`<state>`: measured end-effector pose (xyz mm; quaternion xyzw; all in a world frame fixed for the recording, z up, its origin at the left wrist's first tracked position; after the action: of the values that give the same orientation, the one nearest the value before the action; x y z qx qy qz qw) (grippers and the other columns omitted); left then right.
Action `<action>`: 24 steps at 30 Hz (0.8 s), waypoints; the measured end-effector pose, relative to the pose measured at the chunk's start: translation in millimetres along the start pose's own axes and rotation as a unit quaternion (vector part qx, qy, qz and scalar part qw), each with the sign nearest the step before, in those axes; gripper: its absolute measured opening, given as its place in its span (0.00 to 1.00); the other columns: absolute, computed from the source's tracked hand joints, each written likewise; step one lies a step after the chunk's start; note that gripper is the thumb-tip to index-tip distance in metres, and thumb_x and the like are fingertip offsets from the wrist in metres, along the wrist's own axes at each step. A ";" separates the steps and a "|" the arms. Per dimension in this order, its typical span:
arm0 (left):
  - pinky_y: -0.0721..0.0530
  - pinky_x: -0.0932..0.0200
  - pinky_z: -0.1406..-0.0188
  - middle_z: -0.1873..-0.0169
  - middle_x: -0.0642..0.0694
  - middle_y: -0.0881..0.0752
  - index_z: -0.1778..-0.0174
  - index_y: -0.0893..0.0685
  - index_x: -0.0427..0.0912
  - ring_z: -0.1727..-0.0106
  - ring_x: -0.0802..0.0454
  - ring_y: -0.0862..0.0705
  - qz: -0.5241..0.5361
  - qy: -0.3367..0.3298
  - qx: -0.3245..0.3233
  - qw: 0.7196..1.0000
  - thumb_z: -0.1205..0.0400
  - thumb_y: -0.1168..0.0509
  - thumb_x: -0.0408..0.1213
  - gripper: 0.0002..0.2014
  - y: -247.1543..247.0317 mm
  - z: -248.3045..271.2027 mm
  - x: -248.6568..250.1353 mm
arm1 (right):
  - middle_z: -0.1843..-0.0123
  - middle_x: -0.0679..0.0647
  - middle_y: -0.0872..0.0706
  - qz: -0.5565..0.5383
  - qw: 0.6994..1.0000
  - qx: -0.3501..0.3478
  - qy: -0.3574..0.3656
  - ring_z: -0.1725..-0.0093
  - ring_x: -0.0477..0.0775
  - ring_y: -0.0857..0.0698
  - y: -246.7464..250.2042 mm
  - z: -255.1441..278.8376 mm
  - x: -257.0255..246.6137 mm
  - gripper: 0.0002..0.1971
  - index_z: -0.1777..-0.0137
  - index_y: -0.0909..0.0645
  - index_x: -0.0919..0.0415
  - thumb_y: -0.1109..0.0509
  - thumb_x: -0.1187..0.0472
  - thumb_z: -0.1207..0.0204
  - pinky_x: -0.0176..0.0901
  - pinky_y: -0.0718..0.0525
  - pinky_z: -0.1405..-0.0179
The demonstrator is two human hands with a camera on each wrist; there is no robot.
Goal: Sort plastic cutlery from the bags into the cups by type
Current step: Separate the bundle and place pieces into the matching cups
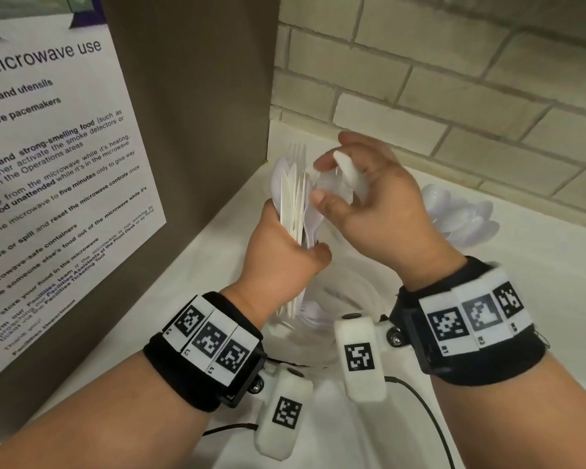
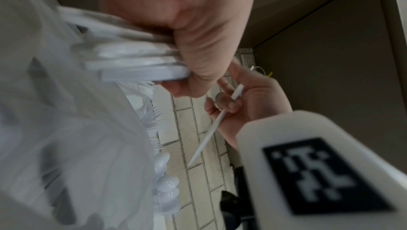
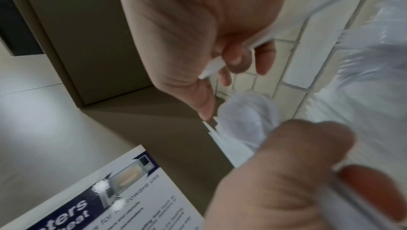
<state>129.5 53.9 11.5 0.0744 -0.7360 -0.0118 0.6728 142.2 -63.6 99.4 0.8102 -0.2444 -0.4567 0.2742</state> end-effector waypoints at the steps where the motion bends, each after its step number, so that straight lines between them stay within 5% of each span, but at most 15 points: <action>1: 0.11 0.50 0.61 0.55 0.48 0.14 0.38 0.26 0.49 0.57 0.49 0.13 -0.014 0.001 0.008 1.000 0.37 0.27 0.38 0.30 0.3 -0.3 -0.1 | 0.36 0.48 0.24 0.015 0.999 0.029 0.006 0.38 0.39 0.25 1.8 -1.5 -3.0 0.12 0.44 0.17 0.50 0.26 0.58 0.26 0.11 0.37 0.43; 3: 0.12 0.56 0.59 0.52 0.49 0.15 0.36 0.28 0.49 0.54 0.52 0.14 -0.033 -0.009 0.014 0.999 0.34 0.25 0.36 0.30 0.8 -0.2 1.4 | 0.39 0.49 0.24 0.055 0.998 0.018 -0.001 0.46 0.40 0.24 2.0 -5.3 -8.3 0.14 0.38 0.17 0.52 0.29 0.56 0.23 0.17 0.32 0.49; 6: 0.16 0.64 0.62 0.52 0.51 0.16 0.35 0.29 0.49 0.53 0.55 0.15 -0.054 -0.019 0.018 0.998 0.33 0.24 0.35 0.31 1.8 -0.6 2.0 | 0.40 0.51 0.25 0.116 0.991 -0.063 -0.012 0.43 0.47 0.21 -0.5 -10.7 -10.0 0.15 0.36 0.17 0.52 0.31 0.53 0.21 0.31 0.28 0.48; 12: 0.23 0.79 0.67 0.54 0.56 0.17 0.35 0.29 0.52 0.55 0.63 0.17 -0.067 -0.019 -0.012 0.997 0.33 0.24 0.35 0.31 3.0 3.3 -1.7 | 0.50 0.51 0.16 0.054 0.991 -0.122 -0.030 0.51 0.47 0.18 4.8 -17.0 -13.9 0.06 0.57 0.19 0.50 0.24 0.53 0.28 0.38 0.22 0.53; 20: 0.25 0.78 0.69 0.55 0.54 0.18 0.38 0.29 0.52 0.57 0.61 0.18 -0.086 -0.023 -0.042 0.995 0.33 0.24 0.35 0.30 4.0 -0.4 -2.1 | 0.65 0.46 0.21 -0.032 0.990 -0.118 -0.072 0.67 0.41 0.25 8.4 -11.7 -12.2 0.08 0.62 0.24 0.55 0.29 0.60 0.23 0.27 0.29 0.71; 24: 0.22 0.67 0.62 0.52 0.51 0.16 0.37 0.28 0.51 0.53 0.55 0.16 -0.078 -0.017 -0.052 0.995 0.33 0.24 0.35 0.30 4.1 -0.9 -1.9 | 0.65 0.48 0.21 -0.063 0.990 -0.099 -0.076 0.67 0.42 0.25 8.6 -9.2 -14.2 0.09 0.62 0.27 0.53 0.32 0.61 0.21 0.33 0.27 0.68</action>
<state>130.1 58.3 10.2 0.0962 -0.7379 -0.1040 0.6599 142.4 -58.7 117.8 0.7556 -0.1665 -0.5553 0.3049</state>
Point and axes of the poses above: each hand's wrist, its own z-axis away from the middle knuckle, its own y-axis out of the back of the hand, x = y × z, the point moved 3 cm from there along -z, towards the middle knuckle
